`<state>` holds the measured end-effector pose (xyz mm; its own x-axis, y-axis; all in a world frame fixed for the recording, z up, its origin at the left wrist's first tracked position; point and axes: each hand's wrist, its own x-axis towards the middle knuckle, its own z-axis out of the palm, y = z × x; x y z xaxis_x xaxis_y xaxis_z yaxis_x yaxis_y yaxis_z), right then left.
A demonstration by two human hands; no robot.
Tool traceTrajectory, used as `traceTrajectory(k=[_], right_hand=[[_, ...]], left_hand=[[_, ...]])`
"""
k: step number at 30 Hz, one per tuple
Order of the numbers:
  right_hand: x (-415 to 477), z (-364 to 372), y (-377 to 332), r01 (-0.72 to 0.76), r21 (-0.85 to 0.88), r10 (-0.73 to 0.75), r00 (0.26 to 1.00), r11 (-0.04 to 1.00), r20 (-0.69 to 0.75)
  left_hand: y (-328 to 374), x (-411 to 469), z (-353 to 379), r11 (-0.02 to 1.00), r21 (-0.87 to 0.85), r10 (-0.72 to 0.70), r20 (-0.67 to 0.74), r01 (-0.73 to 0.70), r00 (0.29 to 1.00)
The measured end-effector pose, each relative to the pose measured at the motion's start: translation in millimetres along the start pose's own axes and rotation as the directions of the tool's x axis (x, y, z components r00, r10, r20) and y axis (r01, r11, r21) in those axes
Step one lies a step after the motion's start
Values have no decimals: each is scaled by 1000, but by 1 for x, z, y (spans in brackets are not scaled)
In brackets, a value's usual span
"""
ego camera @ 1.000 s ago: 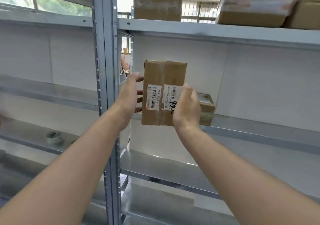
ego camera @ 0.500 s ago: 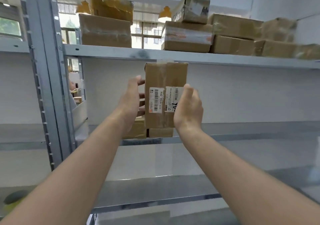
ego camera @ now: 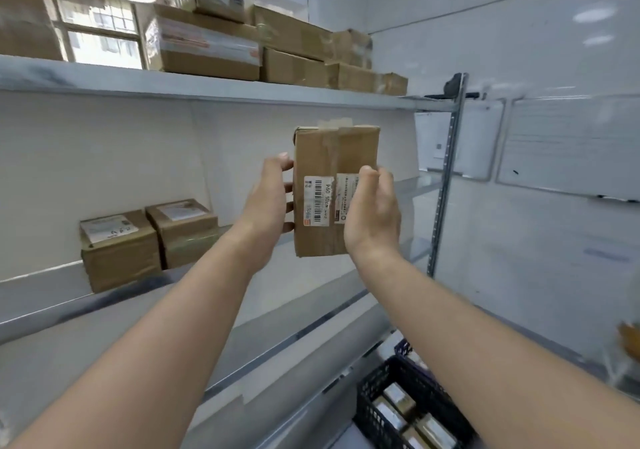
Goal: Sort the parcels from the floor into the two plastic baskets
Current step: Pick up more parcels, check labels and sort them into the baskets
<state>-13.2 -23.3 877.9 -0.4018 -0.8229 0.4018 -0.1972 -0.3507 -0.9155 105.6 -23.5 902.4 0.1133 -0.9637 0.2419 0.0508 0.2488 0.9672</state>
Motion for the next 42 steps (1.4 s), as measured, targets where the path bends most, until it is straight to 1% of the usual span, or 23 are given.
traceTrajectory(k=[4,7,11,16,22,27,31,35,42], right_hand=[[15,-51,7,-10,-56,6,998,998,-62],[38,-90,17,-17,-67,10,995,998,-104],[79,-150,35,-15,-89,4,992,996,-127],[137,-224,74,25,-115,-35,996,993,-86],[185,-276,128,-50,-118,45,998,992,-42],[232,-296,164,-67,-127,67,998,990,-7],[276,-294,195,-67,-147,71,997,987,23],[326,-278,228,-81,-146,85,996,986,24],[439,-255,289,-89,-193,96,995,977,28]], left_hand=[[-2,-2,54,1000,-17,-10,74,12,997],[-5,-1,103,1000,-16,-2,112,4,994],[-13,5,176,1000,-22,-6,164,10,986],[-34,20,273,998,-53,28,158,-20,987],[-65,40,352,997,-50,-58,107,64,993],[-93,72,394,997,-40,-70,62,73,996],[-118,111,418,997,-34,-68,42,70,997],[-148,168,442,998,-39,-56,33,57,998],[-197,280,483,992,-85,-86,40,89,996]])
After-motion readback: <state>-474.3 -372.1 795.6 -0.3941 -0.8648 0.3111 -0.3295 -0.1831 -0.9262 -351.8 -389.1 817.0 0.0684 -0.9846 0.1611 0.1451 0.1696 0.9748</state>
